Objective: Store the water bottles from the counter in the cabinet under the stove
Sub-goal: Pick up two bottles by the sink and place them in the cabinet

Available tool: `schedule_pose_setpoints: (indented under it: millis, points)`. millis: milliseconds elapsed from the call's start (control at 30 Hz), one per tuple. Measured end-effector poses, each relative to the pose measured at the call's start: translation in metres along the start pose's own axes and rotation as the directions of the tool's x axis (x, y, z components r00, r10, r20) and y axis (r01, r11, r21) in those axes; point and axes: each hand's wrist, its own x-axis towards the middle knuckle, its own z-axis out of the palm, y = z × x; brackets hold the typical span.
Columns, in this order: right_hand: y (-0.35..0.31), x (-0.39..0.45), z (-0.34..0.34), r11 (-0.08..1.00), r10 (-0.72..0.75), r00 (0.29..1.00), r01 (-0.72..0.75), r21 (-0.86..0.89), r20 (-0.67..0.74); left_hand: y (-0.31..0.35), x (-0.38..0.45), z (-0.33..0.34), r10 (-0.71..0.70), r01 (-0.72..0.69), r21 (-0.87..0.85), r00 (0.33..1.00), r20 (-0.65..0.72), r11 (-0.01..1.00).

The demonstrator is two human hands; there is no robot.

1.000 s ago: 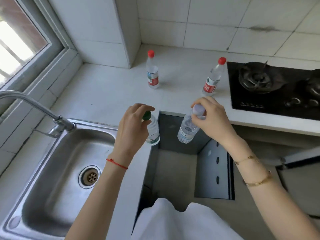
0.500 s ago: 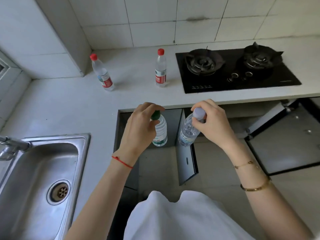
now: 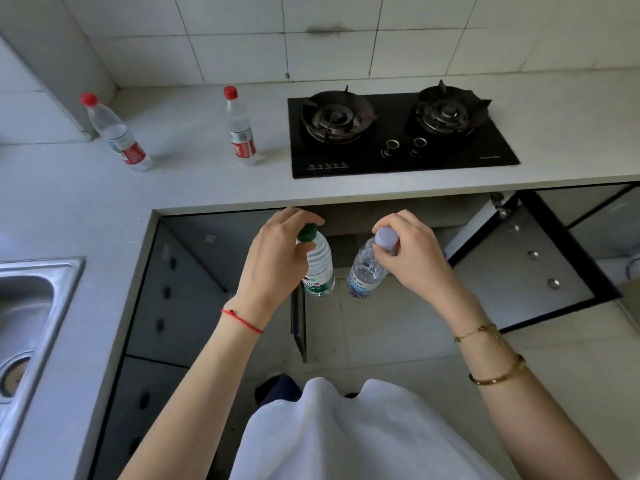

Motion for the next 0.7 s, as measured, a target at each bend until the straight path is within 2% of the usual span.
schedule_pose_setpoints:
  millis: [333,700]
  points:
    - [0.097,0.036,-0.005,0.993,0.116,0.993,-0.117,0.000,0.021,0.029,0.054,0.104,-0.073,0.075,-0.067,0.997,0.025,0.995]
    - [0.213,0.126,0.071,0.982,0.174,0.964,-0.186,0.043,0.201,-0.020,0.127,0.236,-0.221,0.225,-0.056,0.973,0.060,0.973]
